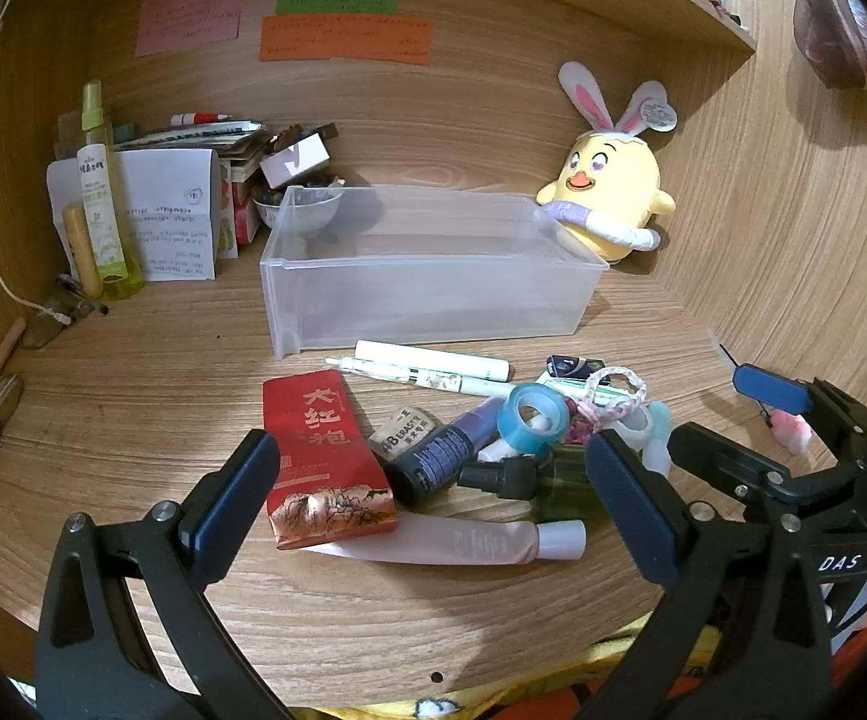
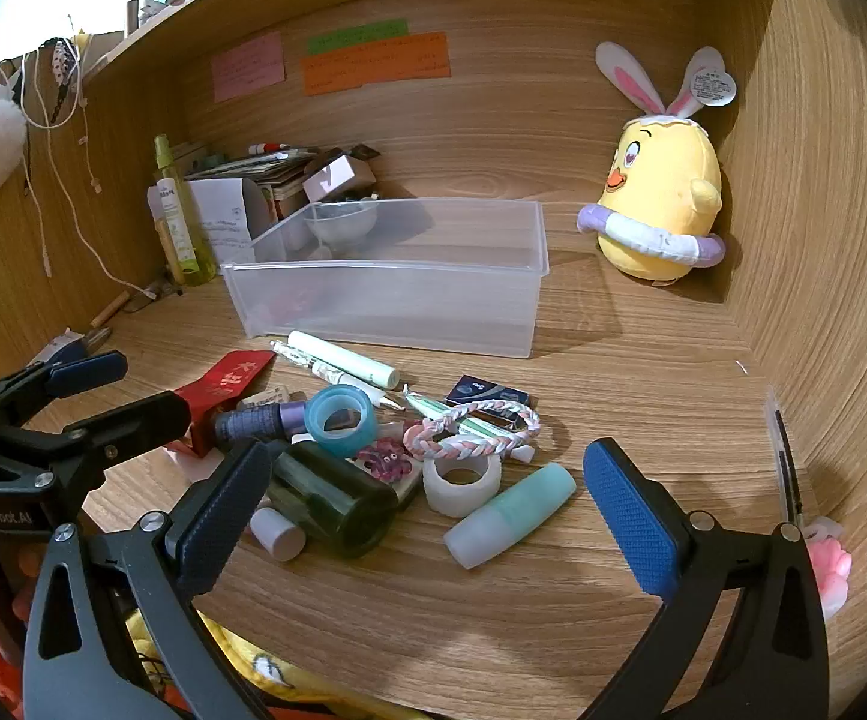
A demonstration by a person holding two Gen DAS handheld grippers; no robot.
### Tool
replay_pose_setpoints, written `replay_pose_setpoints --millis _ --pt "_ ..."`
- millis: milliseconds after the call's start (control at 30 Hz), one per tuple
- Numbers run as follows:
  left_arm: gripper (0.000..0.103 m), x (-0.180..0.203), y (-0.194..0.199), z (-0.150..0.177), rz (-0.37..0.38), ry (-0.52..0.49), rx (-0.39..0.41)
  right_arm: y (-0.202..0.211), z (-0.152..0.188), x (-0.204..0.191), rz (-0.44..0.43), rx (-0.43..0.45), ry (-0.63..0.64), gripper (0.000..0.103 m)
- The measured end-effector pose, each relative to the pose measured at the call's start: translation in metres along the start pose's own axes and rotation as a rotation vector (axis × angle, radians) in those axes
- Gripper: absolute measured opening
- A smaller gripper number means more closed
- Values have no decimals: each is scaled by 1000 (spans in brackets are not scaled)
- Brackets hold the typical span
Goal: Organize objects
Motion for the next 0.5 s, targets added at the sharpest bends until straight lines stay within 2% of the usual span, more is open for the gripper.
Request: replay_pose_setpoints --millis 500 --pt "103 1 1 0 2 -2 -4 0 1 0 -1 -2 -4 103"
Point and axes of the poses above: each gripper's, at about its wrist camera, not at the fingertips, and y roughly against the way its jaws point, x to its right, z to its underside, the point moved 9 cm from there along -y, roughly the way its jaws point, and after that the axes turned 4 degrees about -x, right-handed, at the moved point
